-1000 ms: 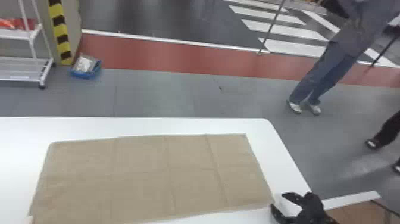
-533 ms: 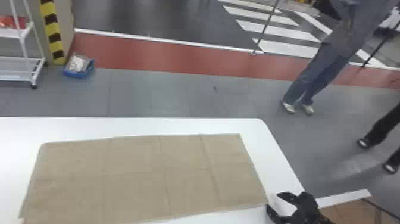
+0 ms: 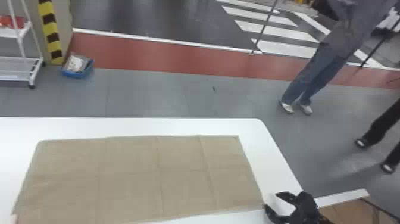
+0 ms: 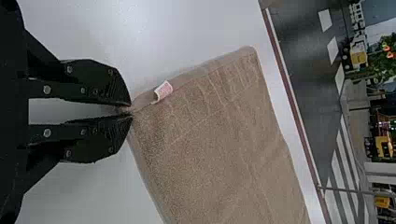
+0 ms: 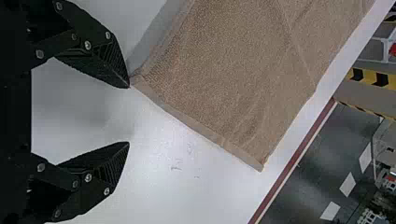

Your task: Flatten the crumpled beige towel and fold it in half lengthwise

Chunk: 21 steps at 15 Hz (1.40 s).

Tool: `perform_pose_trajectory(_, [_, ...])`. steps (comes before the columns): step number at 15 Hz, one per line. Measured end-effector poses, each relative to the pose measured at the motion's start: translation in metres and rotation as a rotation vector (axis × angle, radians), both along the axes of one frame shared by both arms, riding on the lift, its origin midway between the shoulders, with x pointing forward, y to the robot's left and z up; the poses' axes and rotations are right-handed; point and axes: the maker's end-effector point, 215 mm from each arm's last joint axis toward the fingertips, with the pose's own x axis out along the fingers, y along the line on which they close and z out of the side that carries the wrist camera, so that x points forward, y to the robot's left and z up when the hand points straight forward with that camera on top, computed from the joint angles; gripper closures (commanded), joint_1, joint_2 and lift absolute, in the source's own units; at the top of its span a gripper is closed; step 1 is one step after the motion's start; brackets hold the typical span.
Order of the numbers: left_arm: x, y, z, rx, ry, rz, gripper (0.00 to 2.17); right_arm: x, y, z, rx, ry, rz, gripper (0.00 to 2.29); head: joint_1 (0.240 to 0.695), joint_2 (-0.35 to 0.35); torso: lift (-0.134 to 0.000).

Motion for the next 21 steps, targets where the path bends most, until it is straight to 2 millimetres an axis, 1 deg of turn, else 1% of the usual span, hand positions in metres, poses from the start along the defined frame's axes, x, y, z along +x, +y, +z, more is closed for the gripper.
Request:
perform_pose_trajectory(3, [-0.001, -0.002, 0.004, -0.004, -0.006, -0.007, 1.36, 0.001, -0.001, 0.001, 0.001, -0.003, -0.002, 0.48, 0.695, -0.350, 0.000])
perform_pose_trajectory(6, [-0.001, -0.001, 0.008, -0.004, -0.011, -0.006, 1.36, 0.001, 0.005, 0.000, 0.015, 0.002, 0.010, 0.48, 0.695, -0.343, 0.000])
perform_pose_trajectory(8, [0.000, -0.001, 0.008, 0.000, -0.010, -0.005, 1.36, 0.001, 0.016, -0.002, 0.045, 0.011, 0.027, 0.48, 0.695, -0.323, 0.000])
perform_pose_trajectory(10, [-0.001, 0.000, 0.007, 0.005, -0.004, -0.002, 1.36, 0.001, 0.029, 0.004, 0.097, 0.013, 0.036, 0.48, 0.695, -0.306, 0.000])
perform_pose_trajectory(11, [-0.001, 0.000, 0.006, 0.008, -0.002, -0.001, 1.36, 0.001, 0.031, 0.008, 0.120, 0.016, 0.032, 0.48, 0.695, -0.301, 0.000])
perform_pose_trajectory(13, [0.000, 0.000, 0.006, 0.011, 0.000, -0.001, 1.36, 0.002, 0.032, 0.013, 0.145, 0.020, 0.022, 0.48, 0.695, -0.297, 0.000])
perform_pose_trajectory(15, [0.001, 0.000, 0.006, 0.012, -0.002, -0.001, 1.36, 0.004, 0.029, 0.014, 0.143, 0.020, 0.011, 0.48, 0.695, -0.299, 0.000])
perform_pose_trajectory(18, [0.001, 0.001, 0.006, 0.013, -0.002, -0.001, 1.36, 0.004, 0.025, 0.006, 0.137, 0.043, 0.004, 0.48, 0.695, -0.304, 0.000])
perform_pose_trajectory(19, [0.001, 0.001, 0.006, 0.013, -0.002, -0.001, 1.36, 0.004, 0.023, 0.002, 0.132, 0.053, 0.002, 0.56, 0.695, -0.306, 0.000])
perform_pose_trajectory(20, [0.001, 0.002, 0.006, 0.013, -0.001, -0.002, 1.36, 0.005, 0.021, -0.002, 0.129, 0.064, -0.001, 0.94, 0.695, -0.307, 0.000])
perform_pose_trajectory(21, [0.001, 0.001, 0.006, 0.013, -0.001, -0.003, 1.36, 0.004, 0.020, -0.007, 0.128, 0.083, -0.006, 1.44, 0.695, -0.309, 0.000])
